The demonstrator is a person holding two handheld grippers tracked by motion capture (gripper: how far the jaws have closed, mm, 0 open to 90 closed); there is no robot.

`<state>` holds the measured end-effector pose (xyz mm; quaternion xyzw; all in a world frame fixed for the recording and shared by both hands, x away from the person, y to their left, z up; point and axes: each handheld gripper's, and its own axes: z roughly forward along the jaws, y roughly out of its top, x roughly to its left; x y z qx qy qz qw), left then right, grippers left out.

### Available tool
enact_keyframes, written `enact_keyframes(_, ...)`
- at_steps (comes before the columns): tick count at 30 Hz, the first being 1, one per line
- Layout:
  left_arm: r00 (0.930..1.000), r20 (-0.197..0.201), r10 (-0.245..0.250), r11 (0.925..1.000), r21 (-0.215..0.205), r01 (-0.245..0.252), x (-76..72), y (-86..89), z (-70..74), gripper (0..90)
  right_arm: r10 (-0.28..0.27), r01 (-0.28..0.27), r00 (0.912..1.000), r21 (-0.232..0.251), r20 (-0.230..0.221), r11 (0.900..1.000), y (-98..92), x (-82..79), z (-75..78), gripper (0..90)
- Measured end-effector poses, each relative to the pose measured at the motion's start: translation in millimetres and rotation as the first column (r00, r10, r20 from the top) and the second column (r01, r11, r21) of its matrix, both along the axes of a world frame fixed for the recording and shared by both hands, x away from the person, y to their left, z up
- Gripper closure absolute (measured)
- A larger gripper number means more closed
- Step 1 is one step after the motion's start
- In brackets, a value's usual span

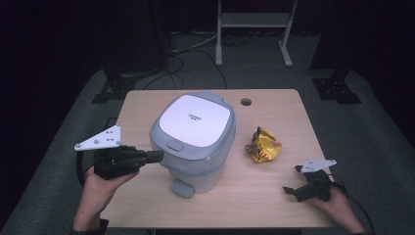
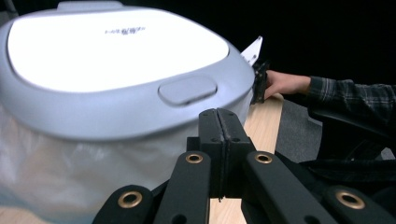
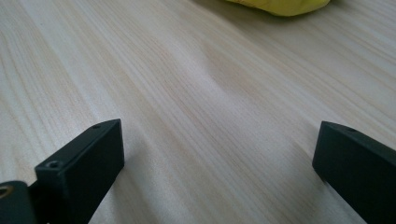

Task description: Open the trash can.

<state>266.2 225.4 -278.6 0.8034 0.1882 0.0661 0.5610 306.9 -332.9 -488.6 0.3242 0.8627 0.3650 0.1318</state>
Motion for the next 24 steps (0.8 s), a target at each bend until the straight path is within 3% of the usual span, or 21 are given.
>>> enact_keyframes(15,0.9989,0.044,-0.018,0.9998,0.002,0.018,10.0,-19.1,12.8,90.0,0.000,0.000,1.0000,0.000,0.000,1.000,0.0,0.0,0.0,1.2)
enact_keyframes(24,0.9985,0.049,-0.025,0.9997,0.009,0.024,20.3,-27.1,13.8,90.0,0.000,0.000,1.0000,0.000,0.000,1.000,0.0,0.0,0.0,1.2)
